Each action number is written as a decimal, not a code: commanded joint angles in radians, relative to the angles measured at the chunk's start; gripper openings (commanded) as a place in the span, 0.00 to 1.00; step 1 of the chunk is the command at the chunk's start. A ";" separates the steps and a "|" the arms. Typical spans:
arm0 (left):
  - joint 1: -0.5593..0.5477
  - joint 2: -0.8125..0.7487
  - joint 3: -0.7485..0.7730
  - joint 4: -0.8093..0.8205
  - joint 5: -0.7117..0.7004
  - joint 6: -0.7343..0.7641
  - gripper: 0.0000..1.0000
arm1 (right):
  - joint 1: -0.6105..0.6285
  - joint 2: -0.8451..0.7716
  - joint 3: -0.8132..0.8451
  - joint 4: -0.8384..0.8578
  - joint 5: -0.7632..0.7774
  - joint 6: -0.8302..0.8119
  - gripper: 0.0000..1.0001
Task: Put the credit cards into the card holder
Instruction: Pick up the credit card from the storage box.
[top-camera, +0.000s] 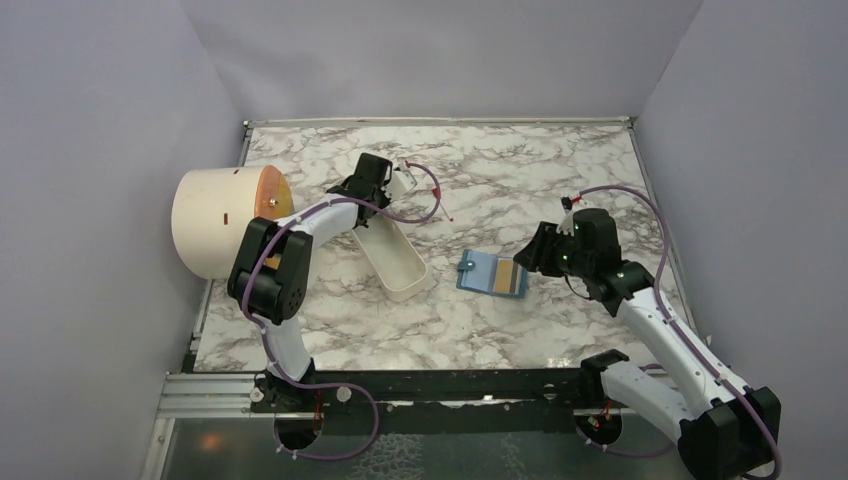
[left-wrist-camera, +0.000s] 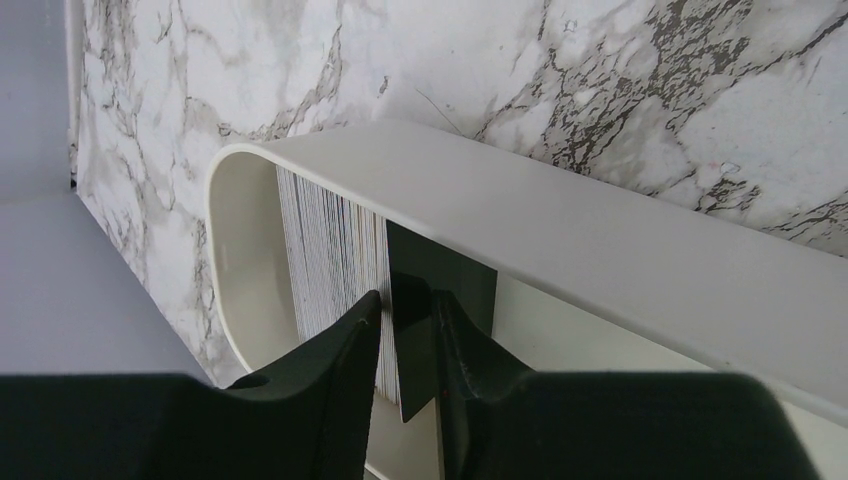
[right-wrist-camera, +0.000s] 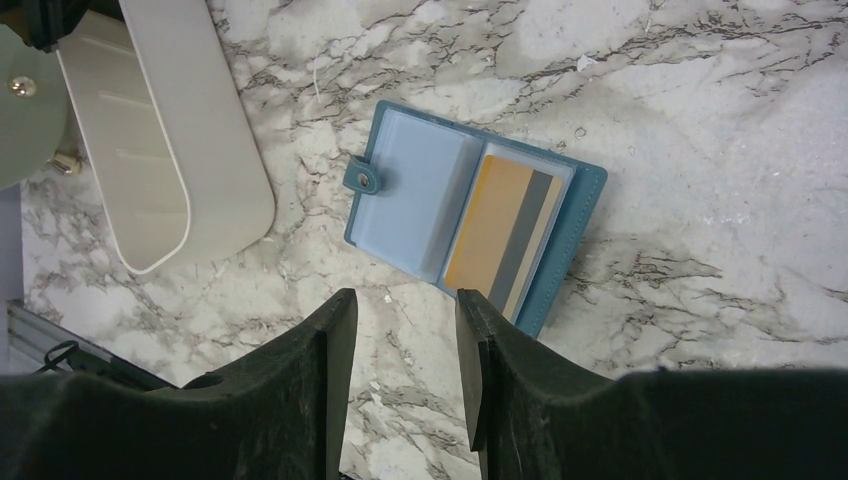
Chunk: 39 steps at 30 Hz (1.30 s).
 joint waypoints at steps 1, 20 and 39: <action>-0.004 -0.029 0.013 -0.013 -0.038 0.010 0.25 | 0.004 -0.016 -0.001 0.006 -0.021 0.008 0.42; -0.019 -0.100 0.108 -0.210 0.079 -0.187 0.00 | 0.004 -0.062 0.029 -0.018 -0.055 -0.004 0.42; -0.016 -0.316 0.124 -0.203 0.457 -0.718 0.00 | 0.004 -0.053 -0.012 0.175 -0.308 0.114 0.42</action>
